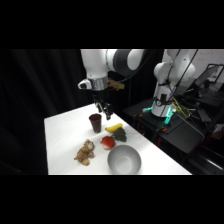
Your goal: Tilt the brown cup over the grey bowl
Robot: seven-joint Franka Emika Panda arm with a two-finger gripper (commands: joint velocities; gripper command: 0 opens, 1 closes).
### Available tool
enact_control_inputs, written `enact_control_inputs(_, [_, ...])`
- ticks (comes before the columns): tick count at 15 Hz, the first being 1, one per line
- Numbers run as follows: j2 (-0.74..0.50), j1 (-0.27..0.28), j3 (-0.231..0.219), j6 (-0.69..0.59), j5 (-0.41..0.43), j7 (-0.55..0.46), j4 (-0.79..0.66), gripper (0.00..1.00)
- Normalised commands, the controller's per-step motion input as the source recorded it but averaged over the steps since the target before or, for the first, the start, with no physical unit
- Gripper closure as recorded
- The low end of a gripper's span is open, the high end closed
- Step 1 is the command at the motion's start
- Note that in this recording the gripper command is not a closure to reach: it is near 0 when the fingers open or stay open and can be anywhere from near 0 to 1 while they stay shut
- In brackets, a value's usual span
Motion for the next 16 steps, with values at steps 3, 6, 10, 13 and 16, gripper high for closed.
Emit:
enact_control_inputs(3, [-0.01, -0.035, 0.048, 0.01, -0.061, 0.09, 0.0, 0.0])
enact_control_inputs(6, [-0.05, -0.016, 0.058, 0.0, -0.071, 0.12, 0.01, 0.0])
enact_control_inputs(10, [-0.05, -0.055, 0.023, 0.0, -0.058, 0.05, 0.04, 0.0])
enact_control_inputs(13, [-0.03, -0.129, -0.038, 0.04, 0.026, -0.09, 0.08, 0.0])
enact_control_inputs(16, [0.03, -0.145, -0.062, 0.12, 0.091, -0.2, 0.1, 0.0])
